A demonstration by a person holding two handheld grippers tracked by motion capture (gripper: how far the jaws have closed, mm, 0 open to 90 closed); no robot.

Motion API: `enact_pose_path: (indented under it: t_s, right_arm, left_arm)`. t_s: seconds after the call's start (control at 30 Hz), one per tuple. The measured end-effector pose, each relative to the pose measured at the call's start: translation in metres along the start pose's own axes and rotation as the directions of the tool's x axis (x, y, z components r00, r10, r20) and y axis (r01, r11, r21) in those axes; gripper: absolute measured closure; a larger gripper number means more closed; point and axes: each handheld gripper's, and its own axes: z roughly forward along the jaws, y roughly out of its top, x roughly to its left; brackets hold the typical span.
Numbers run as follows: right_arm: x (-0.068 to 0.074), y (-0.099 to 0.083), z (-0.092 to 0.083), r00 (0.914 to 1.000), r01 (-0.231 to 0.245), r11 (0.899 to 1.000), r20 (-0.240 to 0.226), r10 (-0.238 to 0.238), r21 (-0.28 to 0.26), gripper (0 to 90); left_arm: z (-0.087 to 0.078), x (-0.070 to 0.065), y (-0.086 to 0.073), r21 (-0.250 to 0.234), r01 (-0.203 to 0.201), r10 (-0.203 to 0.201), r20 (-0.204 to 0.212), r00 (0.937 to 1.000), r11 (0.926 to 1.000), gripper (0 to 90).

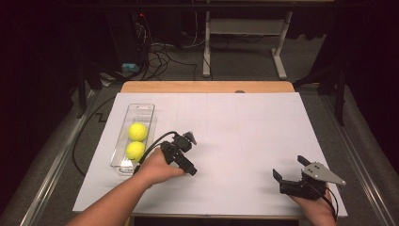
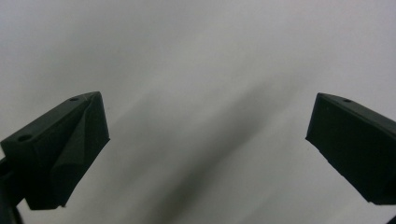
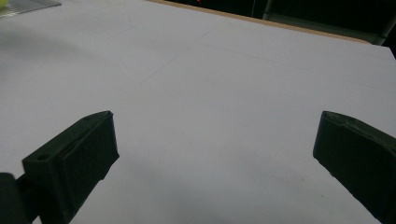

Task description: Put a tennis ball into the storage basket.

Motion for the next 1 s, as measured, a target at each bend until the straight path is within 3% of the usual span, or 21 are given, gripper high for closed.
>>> enact_pose_path:
  t_s: [0.07,0.13,0.27,0.37,0.47,0.53,0.63,0.67,0.73,0.77,0.8,0.83,0.87,0.93,0.97,1.0]
  right_arm:
    - [0.0,0.0,0.0,1.0,-0.002,1.0,-0.001,0.002,-0.001,0.0]
    - [0.001,0.0,0.0,1.0,-0.001,1.0,-0.002,0.001,-0.001,0.0]
    - [0.002,0.001,0.0,1.0,-0.001,1.0,-0.006,0.001,-0.002,0.0]
    - [0.004,0.001,0.0,1.0,0.0,1.0,-0.009,0.0,-0.003,0.0]
    - [0.006,0.002,0.0,0.9999,-0.001,1.0,-0.015,0.001,-0.007,0.0]
    - [0.008,0.002,0.0,0.9998,0.001,1.0,-0.02,-0.001,-0.01,0.0]
    - [0.01,0.003,0.0,0.9997,-0.005,1.0,-0.026,0.004,-0.013,0.0]
    - [0.01,0.003,0.0,0.9996,-0.004,1.0,-0.026,0.004,-0.015,0.0]
    - [0.011,0.004,0.0,0.9994,-0.013,1.0,-0.031,0.013,-0.019,0.0]
    - [0.012,0.004,0.0,0.9993,-0.016,1.0,-0.033,0.016,-0.023,0.0]
    - [0.013,0.004,0.0,0.9993,-0.019,1.0,-0.034,0.018,-0.025,0.0]
    - [0.014,0.005,0.0,0.9992,-0.021,0.999,-0.034,0.02,-0.031,0.0]
    - [0.015,0.005,0.0,0.999,-0.025,0.999,-0.037,0.023,-0.032,0.0]
    - [0.016,0.005,-0.001,0.9985,-0.037,0.999,-0.041,0.036,-0.038,0.0]
    - [0.018,0.006,-0.002,0.998,-0.046,0.998,-0.044,0.044,-0.043,0.0]
    - [0.018,0.006,-0.003,0.9978,-0.051,0.998,-0.044,0.049,-0.044,0.0]
  left_arm:
    - [0.001,0.0,-0.006,-0.069,0.019,-0.016,0.05,0.9986,0.9974,0.2]
    - [0.004,0.0,-0.012,-0.128,0.021,-0.015,0.051,0.9986,0.9916,0.2]
    - [0.011,0.001,-0.026,-0.248,0.027,-0.017,0.04,0.9991,0.9684,0.2]
    - [0.013,0.005,-0.037,-0.365,0.053,-0.039,0.043,0.9983,0.9296,0.2]
    - [0.018,0.006,-0.048,-0.445,0.064,-0.048,0.048,0.9977,0.893,0.2]
    - [0.021,0.007,-0.053,-0.472,0.062,-0.048,0.04,0.998,0.8792,0.4]
    - [0.021,0.009,-0.063,-0.554,0.059,-0.039,0.049,0.9981,0.8302,0.4]
    - [0.021,0.009,-0.066,-0.585,0.052,-0.03,0.048,0.9984,0.809,0.5]
    - [0.017,0.008,-0.073,-0.654,0.026,0.002,0.041,0.9991,0.7559,0.5]
    - [0.015,0.007,-0.075,-0.678,0.017,0.009,0.035,0.9993,0.7346,0.5]
    - [0.012,0.007,-0.078,-0.706,0.004,0.018,0.023,0.9996,0.7081,0.5]
    - [0.01,0.007,-0.079,-0.716,0.005,0.018,0.025,0.9995,0.6981,0.5]
    - [0.009,0.008,-0.082,-0.735,0.008,0.026,0.034,0.9991,0.6779,0.6]
    - [0.009,0.009,-0.087,-0.748,0.006,0.028,0.033,0.9991,0.6638,0.8]
    - [0.009,0.009,-0.088,-0.75,0.0,0.035,0.031,0.9989,0.6609,0.7]
    - [0.009,0.009,-0.09,-0.759,-0.007,0.046,0.03,0.9985,0.6513,0.7]
